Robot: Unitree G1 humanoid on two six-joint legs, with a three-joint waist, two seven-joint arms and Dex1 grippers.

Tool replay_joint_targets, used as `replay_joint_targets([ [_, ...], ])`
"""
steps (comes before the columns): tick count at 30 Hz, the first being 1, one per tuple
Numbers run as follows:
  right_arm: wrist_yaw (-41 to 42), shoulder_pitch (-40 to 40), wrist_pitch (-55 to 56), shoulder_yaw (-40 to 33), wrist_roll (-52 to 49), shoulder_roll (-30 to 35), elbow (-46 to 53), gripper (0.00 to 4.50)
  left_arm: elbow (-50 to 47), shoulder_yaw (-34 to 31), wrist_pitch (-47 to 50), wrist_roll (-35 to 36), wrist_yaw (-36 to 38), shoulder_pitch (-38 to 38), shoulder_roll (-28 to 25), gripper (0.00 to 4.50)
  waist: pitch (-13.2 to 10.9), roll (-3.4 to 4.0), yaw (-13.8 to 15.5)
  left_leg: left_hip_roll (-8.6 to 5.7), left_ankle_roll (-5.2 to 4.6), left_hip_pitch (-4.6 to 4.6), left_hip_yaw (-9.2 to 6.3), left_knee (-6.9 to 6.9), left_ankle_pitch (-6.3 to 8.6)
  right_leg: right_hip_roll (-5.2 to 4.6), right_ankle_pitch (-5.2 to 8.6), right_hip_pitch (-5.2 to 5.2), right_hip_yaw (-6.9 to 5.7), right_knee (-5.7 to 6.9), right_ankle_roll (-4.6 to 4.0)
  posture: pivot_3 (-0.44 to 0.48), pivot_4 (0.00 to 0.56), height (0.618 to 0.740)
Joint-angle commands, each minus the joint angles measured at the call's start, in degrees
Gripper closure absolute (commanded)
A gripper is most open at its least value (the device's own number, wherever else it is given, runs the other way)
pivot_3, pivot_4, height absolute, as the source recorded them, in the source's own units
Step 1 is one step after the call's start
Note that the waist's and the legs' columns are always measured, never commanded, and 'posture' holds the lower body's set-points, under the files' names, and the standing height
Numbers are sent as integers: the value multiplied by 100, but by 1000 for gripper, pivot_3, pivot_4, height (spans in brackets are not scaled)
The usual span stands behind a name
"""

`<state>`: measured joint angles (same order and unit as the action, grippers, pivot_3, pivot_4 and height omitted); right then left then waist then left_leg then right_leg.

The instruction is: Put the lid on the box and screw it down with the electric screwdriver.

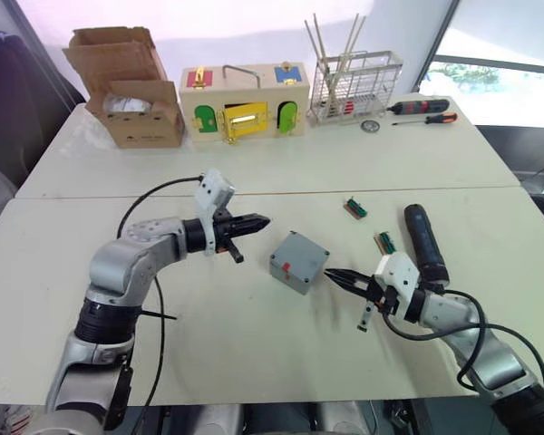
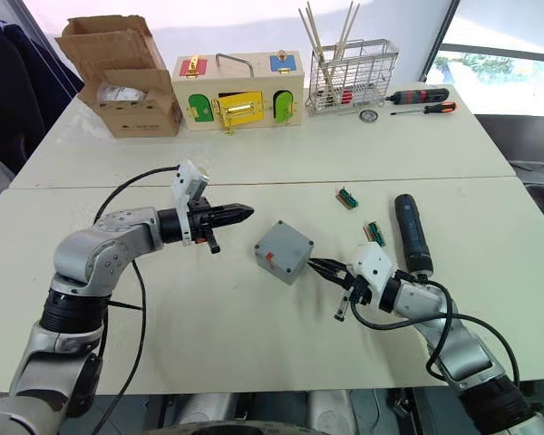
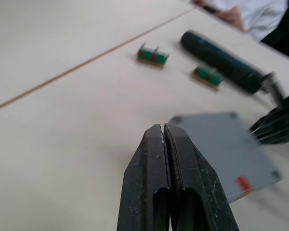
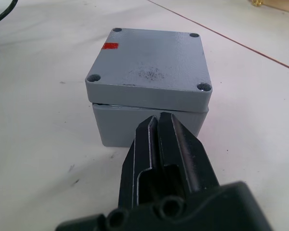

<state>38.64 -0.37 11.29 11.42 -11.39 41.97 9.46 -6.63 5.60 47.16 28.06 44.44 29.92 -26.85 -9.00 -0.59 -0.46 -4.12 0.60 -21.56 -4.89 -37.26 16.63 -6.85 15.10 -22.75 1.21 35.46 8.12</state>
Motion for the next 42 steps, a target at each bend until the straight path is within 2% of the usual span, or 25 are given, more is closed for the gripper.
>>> replay_joint_targets([
  [1, 72, -43, -26, -175, 59, -102, 268, 4446, -26, 313, -255, -145, 255, -9, -22, 4500, -6, -1, 14, 0, 0, -1, 0, 0, 0, 0, 0, 0, 0, 0, 0, 0, 150, 730],
  [5, 115, -41, -87, -233, 120, -199, 315, 4446, -56, 566, -301, -197, 432, -73, -11, 4500, -11, -6, 3, 0, 1, 0, 0, -1, 0, -1, 0, -1, 1, 1, 0, 0, 150, 730],
  [19, 223, 7, -190, -323, 289, -372, 401, 4446, -152, 562, -251, -213, 385, -136, 93, 4500, -11, -6, -2, 1, 0, 0, 0, 0, 0, 0, 0, -2, 0, 3, 0, 0, 150, 730],
  [24, 327, 244, -448, -361, 295, -305, 375, 4446, 375, 506, -535, -505, 191, -60, 130, 4500, -11, -7, 9, 0, 1, 1, 0, -1, -1, 0, 0, -1, 0, 4, 0, 0, 150, 730],
  [28, 325, 289, -572, -271, 370, -416, 460, 4446, 518, 710, -697, -640, 305, -65, 184, 4500, -12, -7, 1, 0, 1, 0, 0, -2, 0, 0, 0, -1, 0, 5, 0, 0, 150, 730],
  [36, 170, -159, -627, -120, 719, -860, 64, 4446, 199, 960, -609, -637, 417, -299, 295, 4500, -11, -7, -21, 1, 9, 1, 0, -1, -5, 0, 0, -4, 0, 8, 0, 0, 150, 730],
  [42, 189, -501, -479, -98, 908, -1078, -398, 4446, -149, 864, -433, -633, 188, -517, 350, 4500, -12, -6, -7, 1, 17, 2, 2, -1, -9, 0, 0, -6, 1, 12, 0, 0, 150, 730],
])
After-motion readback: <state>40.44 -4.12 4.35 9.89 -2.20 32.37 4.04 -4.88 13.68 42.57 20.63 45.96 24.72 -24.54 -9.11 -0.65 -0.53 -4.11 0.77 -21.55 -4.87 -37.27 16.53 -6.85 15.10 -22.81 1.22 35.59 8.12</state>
